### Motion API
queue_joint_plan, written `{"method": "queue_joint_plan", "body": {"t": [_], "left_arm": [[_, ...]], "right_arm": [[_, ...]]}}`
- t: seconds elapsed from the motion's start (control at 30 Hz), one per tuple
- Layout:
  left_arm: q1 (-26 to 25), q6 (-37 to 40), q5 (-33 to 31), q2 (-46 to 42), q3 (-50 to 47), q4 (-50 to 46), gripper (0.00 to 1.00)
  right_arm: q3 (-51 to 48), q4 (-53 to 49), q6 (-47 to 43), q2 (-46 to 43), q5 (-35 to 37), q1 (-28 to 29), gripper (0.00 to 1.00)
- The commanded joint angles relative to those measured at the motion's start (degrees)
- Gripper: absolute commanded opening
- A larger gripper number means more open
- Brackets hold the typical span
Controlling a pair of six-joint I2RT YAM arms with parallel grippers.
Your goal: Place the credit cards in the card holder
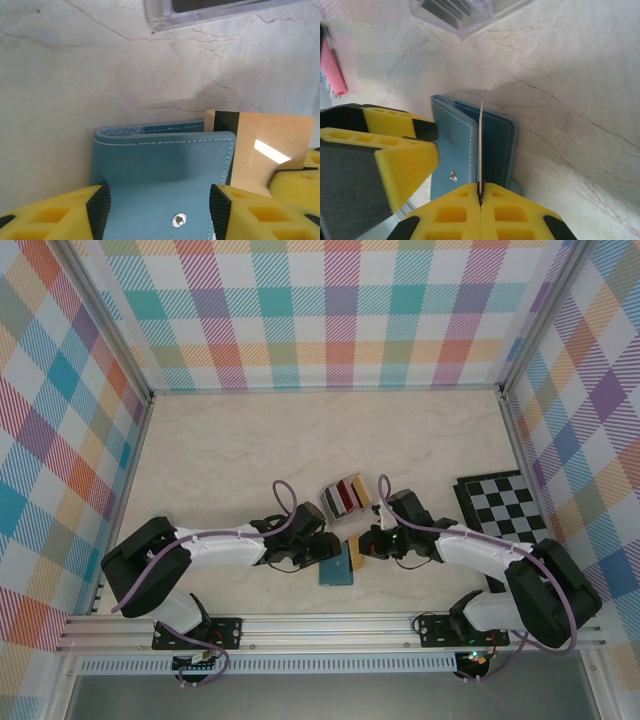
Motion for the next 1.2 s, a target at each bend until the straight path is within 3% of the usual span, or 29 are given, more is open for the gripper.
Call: {"method": "queue_joint_plan", "body": {"t": [0.0,0.27,0.6,0.93,1.07,1.17], "left_arm": [[-0.6,0.7,1.1,0.2,0.0,-0.5,0.67],[-0.5,2.1,1.8,-3.1,-0.5,-0.6,0.77],[-0.5,3.6,2.1,-4.2,-2.1,-1.2,0.69],[-0.4,4.8,2.2,-3.6,-2.3,-1.4,0.76],[-0.3,4.4,1.1,-3.5,-2.4,-2.2,0.58],[-0.3,4.1,0.3,-4.2,-2.9,-2.2,0.5]], "right_arm": [[2.1,-0.6,0.7,-2.6,-1.6,0.4,0.02],[4.1,0.4,2.9,-0.5,-5.1,0.2,0.02],[3.4,6.9,7.3,2.2,-9.2,-0.5,0.01],[2.8,12.1,10.4,4.3,-14.8,-2.6,0.0],[3.0,11.9,10.5,5.1,-15.2,-2.9,0.0],[3.1,11.4,10.2,5.4,-15.2,-2.9,0.0]]}}
